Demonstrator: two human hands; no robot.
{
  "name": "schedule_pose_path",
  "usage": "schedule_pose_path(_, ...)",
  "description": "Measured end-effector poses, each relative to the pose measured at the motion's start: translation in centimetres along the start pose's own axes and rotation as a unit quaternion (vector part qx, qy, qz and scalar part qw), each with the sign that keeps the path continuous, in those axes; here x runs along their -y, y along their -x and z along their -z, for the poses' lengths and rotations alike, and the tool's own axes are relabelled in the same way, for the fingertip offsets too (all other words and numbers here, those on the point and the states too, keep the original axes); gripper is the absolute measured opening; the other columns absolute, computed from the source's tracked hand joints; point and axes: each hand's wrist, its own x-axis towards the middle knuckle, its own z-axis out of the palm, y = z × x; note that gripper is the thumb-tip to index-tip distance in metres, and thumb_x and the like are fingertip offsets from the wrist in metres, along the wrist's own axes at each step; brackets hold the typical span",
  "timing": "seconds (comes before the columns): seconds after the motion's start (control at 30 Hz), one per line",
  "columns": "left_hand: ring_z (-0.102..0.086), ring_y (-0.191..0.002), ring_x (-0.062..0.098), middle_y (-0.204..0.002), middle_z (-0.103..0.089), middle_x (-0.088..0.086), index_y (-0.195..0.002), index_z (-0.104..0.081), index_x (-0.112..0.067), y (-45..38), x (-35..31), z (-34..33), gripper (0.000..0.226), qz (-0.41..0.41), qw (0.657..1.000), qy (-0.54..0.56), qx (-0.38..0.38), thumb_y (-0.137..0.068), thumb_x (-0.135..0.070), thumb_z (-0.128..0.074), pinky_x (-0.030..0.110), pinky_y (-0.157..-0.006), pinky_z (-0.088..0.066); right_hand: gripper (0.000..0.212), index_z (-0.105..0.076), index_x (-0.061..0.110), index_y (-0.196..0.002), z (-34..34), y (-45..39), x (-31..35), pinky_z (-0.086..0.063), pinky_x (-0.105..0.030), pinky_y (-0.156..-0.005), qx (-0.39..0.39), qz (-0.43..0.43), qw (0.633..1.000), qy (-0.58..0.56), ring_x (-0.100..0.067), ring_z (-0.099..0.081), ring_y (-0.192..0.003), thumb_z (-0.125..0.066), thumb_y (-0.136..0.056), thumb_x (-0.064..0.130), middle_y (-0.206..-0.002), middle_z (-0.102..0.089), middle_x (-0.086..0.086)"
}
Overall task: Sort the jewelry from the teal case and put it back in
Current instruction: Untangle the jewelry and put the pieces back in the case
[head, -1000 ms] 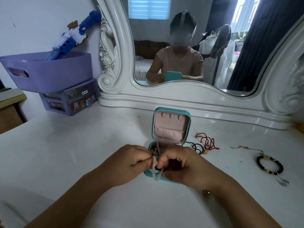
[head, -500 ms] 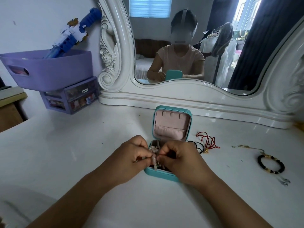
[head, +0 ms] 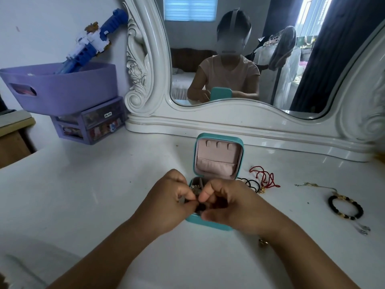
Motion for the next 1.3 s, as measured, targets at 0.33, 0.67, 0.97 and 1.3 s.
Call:
schedule_pose_path(0.33, -0.065, -0.075, -0.007, -0.081, -0.070, -0.012, -0.094, -0.070, -0.019, 0.2, -0.2, 0.8, 0.026, 0.047, 0.995, 0.086, 0.015, -0.073, -0.004, -0.074, 0.005, -0.059, -0.046, 0.016, -0.063, 0.017, -0.078, -1.2, -1.2, -1.2, -0.054, -0.030, -0.065, -0.148, 0.025, 0.989, 0.013, -0.019, -0.064, -0.066, -0.076, -0.073, 0.011, -0.076, -0.069, -0.007)
schedule_pose_path(0.67, -0.060, -0.089, 0.006, -0.085, -0.061, -0.012, -0.091, -0.075, -0.021, 0.7, 1.0, 0.4, 0.032, -0.061, 0.996, 0.042, 0.043, -0.070, -0.042, -0.062, 0.013, -0.070, -0.048, 0.006, -0.070, 0.016, -0.084, -1.1, -0.4, -1.8, -0.050, -0.031, -0.064, -0.105, 0.084, 0.988, 0.079, -0.015, -0.062, -0.066, -0.066, -0.080, 0.017, -0.074, -0.069, -0.002)
schedule_pose_path(0.97, -0.060, -0.086, 0.001, -0.084, -0.068, -0.021, -0.085, -0.072, -0.030, 0.8, 1.1, 0.5, 0.027, -0.053, 0.998, 0.017, 0.000, -0.067, -0.048, -0.067, 0.008, -0.069, -0.045, 0.012, -0.069, 0.011, -0.067, -1.4, -0.6, -1.6, -0.044, -0.023, -0.057, -0.132, 0.071, 0.986, 0.070, -0.013, -0.059, -0.060, -0.073, -0.077, 0.017, -0.065, -0.066, -0.003)
schedule_pose_path(1.3, -0.059, -0.079, 0.007, -0.076, -0.068, -0.010, -0.093, -0.065, -0.042, 0.2, 1.0, 0.5, 0.030, -0.082, 0.996, 0.029, 0.001, -0.064, -0.047, -0.066, 0.028, -0.071, -0.049, 0.006, -0.072, 0.006, -0.071, -0.8, -0.5, -1.3, -0.044, -0.013, -0.062, -0.080, 0.084, 0.992, 0.048, -0.004, -0.060, -0.065, -0.070, -0.074, 0.001, -0.066, -0.064, 0.008)
